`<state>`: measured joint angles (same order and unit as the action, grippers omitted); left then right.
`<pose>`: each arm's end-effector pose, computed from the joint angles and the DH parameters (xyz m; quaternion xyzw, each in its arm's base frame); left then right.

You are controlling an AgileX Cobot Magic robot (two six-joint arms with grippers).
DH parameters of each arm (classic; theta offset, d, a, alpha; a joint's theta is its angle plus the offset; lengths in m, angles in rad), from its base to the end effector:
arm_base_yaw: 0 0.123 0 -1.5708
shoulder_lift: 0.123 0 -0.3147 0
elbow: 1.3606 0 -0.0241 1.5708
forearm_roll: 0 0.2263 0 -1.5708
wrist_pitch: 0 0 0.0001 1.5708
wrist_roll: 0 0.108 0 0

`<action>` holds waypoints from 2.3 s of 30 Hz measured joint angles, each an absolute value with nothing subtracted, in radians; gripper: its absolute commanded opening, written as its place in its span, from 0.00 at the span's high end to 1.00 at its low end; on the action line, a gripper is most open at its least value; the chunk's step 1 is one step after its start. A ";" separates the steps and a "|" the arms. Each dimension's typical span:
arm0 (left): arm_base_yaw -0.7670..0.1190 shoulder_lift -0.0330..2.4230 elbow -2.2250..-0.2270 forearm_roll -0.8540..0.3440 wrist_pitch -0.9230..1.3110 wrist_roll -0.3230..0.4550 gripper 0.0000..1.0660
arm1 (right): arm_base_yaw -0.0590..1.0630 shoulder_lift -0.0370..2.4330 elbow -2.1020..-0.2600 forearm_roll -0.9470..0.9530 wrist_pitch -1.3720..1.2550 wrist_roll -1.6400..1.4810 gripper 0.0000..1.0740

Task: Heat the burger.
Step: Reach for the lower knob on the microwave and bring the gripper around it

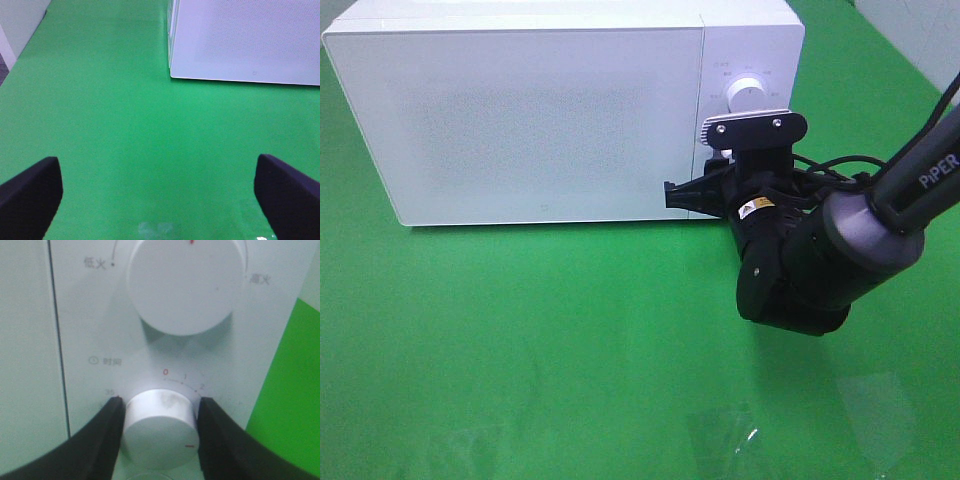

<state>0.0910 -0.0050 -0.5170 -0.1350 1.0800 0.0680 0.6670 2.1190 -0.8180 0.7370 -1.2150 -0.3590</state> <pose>-0.0437 -0.0169 0.2609 -0.0058 0.8506 -0.0257 0.5252 0.3412 0.1821 0.1567 -0.0381 0.7352 -0.0468 0.6752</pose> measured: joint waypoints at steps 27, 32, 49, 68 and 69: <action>0.091 -0.005 -0.517 -0.135 1.080 0.068 0.08 | 0.660 2.122 -0.803 0.699 -1.223 1.402 0.96; 0.091 -0.005 -0.517 -0.135 1.080 0.068 0.08 | 0.660 2.122 -0.803 0.697 -1.222 1.517 0.95; 0.091 -0.005 -0.517 -0.135 1.080 0.068 0.08 | 0.657 2.125 -0.800 0.687 -1.226 1.459 0.88; 0.091 -0.005 -0.517 -0.135 1.080 0.068 0.08 | 0.657 2.125 -0.800 0.700 -1.226 1.411 0.65; 0.091 -0.005 -0.517 -0.135 1.080 0.068 0.08 | 0.657 2.125 -0.801 0.705 -1.226 1.402 0.64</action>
<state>0.0910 -0.0050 -0.5170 -0.1350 1.0800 0.0680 0.6570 2.1250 -0.8010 0.7050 -1.2260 1.4020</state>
